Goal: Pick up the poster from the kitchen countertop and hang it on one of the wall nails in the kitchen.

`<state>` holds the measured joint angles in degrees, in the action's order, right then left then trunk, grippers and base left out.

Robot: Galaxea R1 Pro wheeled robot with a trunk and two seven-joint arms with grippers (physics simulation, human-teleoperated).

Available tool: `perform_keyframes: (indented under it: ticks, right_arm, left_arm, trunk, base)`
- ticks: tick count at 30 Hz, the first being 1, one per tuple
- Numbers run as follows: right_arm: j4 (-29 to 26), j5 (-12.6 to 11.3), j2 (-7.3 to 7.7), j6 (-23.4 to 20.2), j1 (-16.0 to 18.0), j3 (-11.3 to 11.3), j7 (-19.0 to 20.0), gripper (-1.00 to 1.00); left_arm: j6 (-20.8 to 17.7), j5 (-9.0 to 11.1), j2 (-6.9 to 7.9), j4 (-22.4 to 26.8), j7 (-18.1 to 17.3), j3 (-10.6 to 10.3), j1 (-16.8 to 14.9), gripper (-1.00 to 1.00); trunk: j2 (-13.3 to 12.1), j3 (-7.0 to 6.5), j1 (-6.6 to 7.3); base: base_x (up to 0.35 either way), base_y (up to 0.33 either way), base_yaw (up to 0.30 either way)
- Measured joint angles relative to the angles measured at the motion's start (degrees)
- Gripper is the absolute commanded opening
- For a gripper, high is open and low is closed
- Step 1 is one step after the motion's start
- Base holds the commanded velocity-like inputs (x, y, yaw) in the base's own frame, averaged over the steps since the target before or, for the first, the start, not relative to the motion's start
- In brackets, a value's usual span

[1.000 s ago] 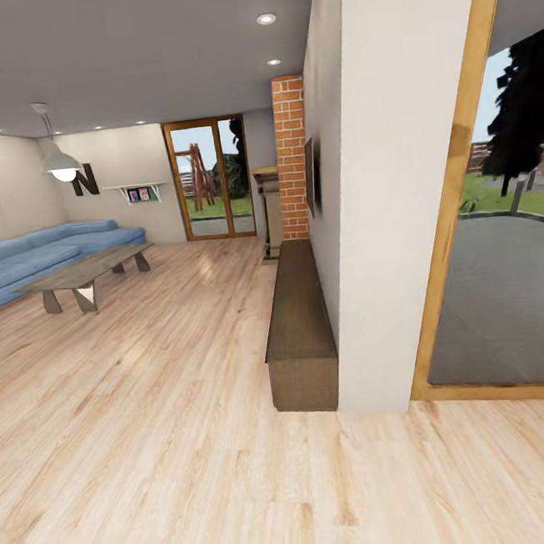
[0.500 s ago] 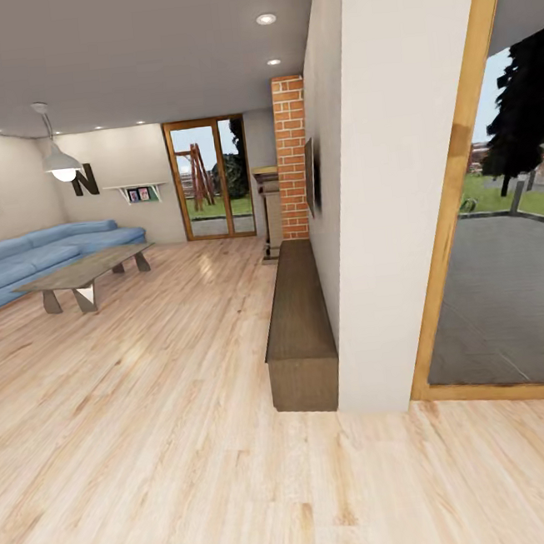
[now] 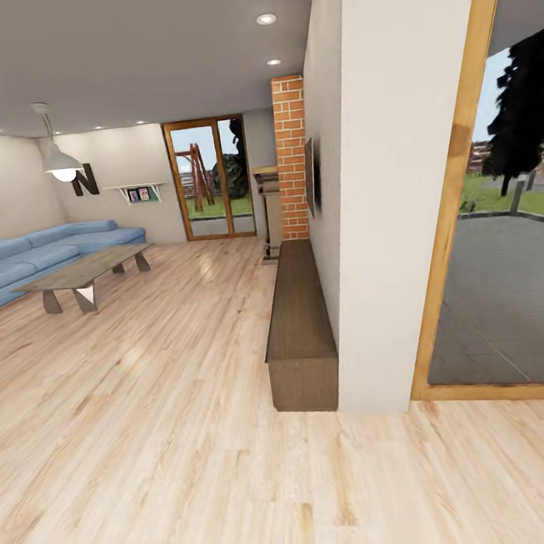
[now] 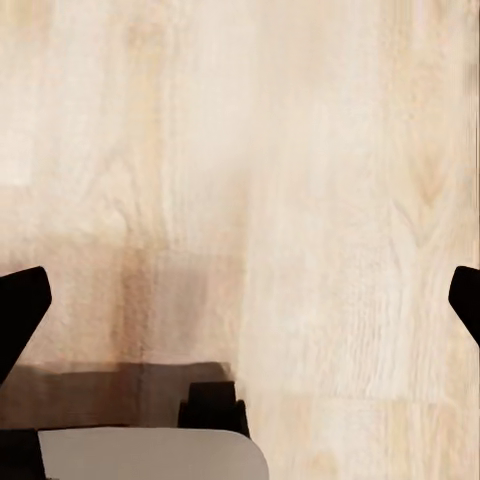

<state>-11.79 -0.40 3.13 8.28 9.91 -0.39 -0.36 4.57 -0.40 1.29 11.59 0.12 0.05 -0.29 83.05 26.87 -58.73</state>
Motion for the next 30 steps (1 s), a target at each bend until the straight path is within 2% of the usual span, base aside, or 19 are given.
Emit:
perform_keyframes:
  ticks: [1, 2, 3, 4, 5, 14, 30]
  right_arm:
    - [-0.3, 0.0, 0.09, 0.3, 0.0, 0.0, 0.0, 1.0]
    - [-5.2, 0.0, 0.17, 2.8, 0.2, 0.0, 0.0, 1.0]
    - [-6.0, 0.0, 0.23, 3.1, 0.1, 0.0, 0.0, 1.0]
    - [-6.2, 0.0, 0.28, 3.2, 0.1, -0.1, 0.0, 1.0]
    - [-6.5, -0.1, 0.35, 3.4, 0.1, -0.1, 0.0, 1.0]
    - [-6.9, -0.1, 0.34, 3.6, 0.2, 0.0, 0.1, 1.0]
    - [-6.9, -0.1, 0.3, 3.6, 0.1, 0.0, 0.1, 1.0]
  left_arm:
    - [0.1, 0.0, 0.32, 0.3, 0.0, 0.0, 0.0, 1.0]
    - [0.1, 0.0, 1.18, 4.3, 0.0, 0.0, 0.0, 1.0]
    - [0.2, 0.0, 1.43, 12.6, 0.0, 0.0, 0.0, 1.0]
    - [0.2, 0.0, 1.61, 23.7, 0.0, 0.1, -0.1, 1.0]
    - [0.3, 0.0, 1.88, 25.9, 0.0, 0.1, -0.1, 1.0]
    - [0.3, 0.1, 2.34, 26.6, -0.1, 0.2, 0.0, 1.0]
    - [0.3, 0.2, 2.39, 26.3, -0.2, 0.2, -0.1, 1.0]
  trunk:
    - [0.0, 0.0, 0.0]
    - [0.0, 0.0, 0.0]
    - [0.0, 0.0, 0.0]
    - [0.0, -0.01, 0.0]
    - [0.0, -0.01, 0.0]
    - [0.0, -0.01, 0.0]
    - [0.0, -0.4, 0.0]
  base:
    - [0.0, 0.0, 0.0]
    - [0.0, 0.0, 0.0]
    - [0.0, 0.0, 0.0]
    - [0.0, 0.0, 0.0]
    - [0.0, 0.0, 0.0]
    - [0.0, 0.0, -0.067]
    - [0.0, 0.0, -0.275]
